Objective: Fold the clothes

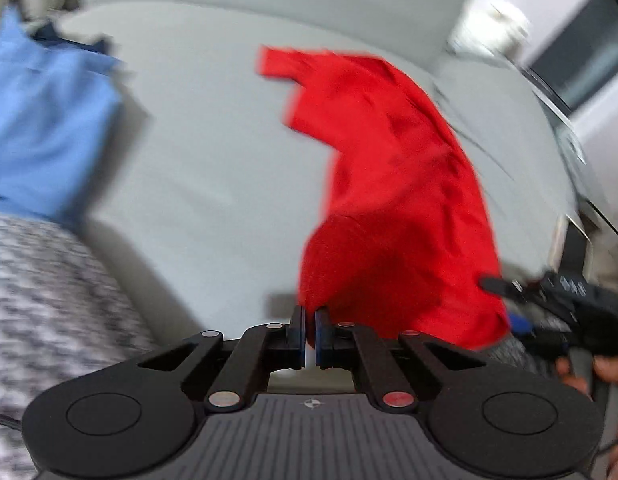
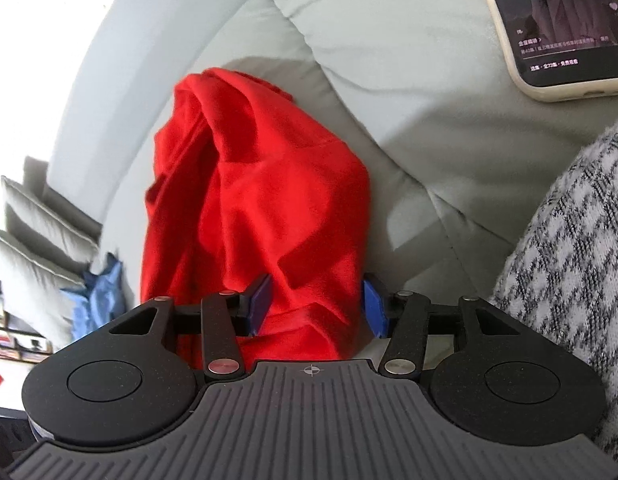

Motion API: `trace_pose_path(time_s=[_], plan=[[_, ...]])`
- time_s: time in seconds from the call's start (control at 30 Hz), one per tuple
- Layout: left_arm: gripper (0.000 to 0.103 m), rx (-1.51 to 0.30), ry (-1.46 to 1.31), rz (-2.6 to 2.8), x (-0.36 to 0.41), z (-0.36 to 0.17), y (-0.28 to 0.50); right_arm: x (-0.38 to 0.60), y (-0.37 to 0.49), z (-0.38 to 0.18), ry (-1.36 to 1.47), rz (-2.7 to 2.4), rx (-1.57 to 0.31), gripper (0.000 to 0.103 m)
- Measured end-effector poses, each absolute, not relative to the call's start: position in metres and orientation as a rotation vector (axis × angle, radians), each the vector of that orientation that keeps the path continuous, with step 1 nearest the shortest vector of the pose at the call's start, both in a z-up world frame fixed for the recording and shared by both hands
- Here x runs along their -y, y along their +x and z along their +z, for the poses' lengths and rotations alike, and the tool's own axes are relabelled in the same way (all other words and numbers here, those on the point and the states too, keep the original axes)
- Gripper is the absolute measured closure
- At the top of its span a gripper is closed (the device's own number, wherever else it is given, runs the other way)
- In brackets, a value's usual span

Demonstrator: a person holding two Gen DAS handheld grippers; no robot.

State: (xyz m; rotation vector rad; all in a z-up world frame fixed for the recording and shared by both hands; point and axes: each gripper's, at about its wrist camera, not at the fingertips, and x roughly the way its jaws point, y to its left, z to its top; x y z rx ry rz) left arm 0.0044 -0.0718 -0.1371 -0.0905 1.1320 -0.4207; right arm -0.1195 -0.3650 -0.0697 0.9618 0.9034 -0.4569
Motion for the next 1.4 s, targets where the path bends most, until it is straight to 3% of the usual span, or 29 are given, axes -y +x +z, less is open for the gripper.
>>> trace_pose_path(time_s=[0.1, 0.23, 0.5, 0.53, 0.57, 0.83, 1.0, 1.3, 1.33, 1.4], plan=[[0.096, -1.145, -0.084, -0.384, 0.067, -0.137, 0.004, 0.361, -0.116, -0.072, 0.959, -0.442, -0.901, 0.048], [0.055, -1.22, -0.134, -0.368, 0.068, -0.151, 0.006, 0.356, -0.114, -0.074, 0.953, -0.42, -0.921, 0.048], [0.05, -1.168, -0.169, -0.422, 0.069, -0.151, 0.023, 0.356, -0.119, -0.077, 0.991, -0.398, -0.889, 0.05], [0.05, -1.172, -0.158, -0.421, 0.07, -0.151, 0.026, 0.356, -0.118, -0.078, 0.993, -0.389, -0.887, 0.067], [0.05, -1.176, -0.15, -0.42, 0.071, -0.152, 0.028, 0.356, -0.117, -0.079, 0.986, -0.385, -0.892, 0.095], [0.049, -1.216, -0.103, -0.54, 0.091, -0.159, 0.027, 0.345, -0.126, -0.025, 0.546, -0.587, -0.917, 0.097], [0.037, -1.258, -0.036, -0.664, 0.118, -0.165, 0.018, 0.356, -0.134, -0.026, 0.558, -0.572, -0.952, 0.097], [0.033, -1.163, 0.179, -0.668, 0.153, -0.188, -0.002, 0.356, -0.139, -0.027, 0.565, -0.573, -0.934, 0.096], [0.035, -1.144, 0.206, -0.677, 0.156, -0.188, -0.006, 0.356, -0.139, -0.027, 0.563, -0.571, -0.932, 0.096], [0.059, -1.092, 0.229, -0.716, 0.157, -0.184, -0.011, 0.356, -0.139, -0.027, 0.564, -0.571, -0.929, 0.096]])
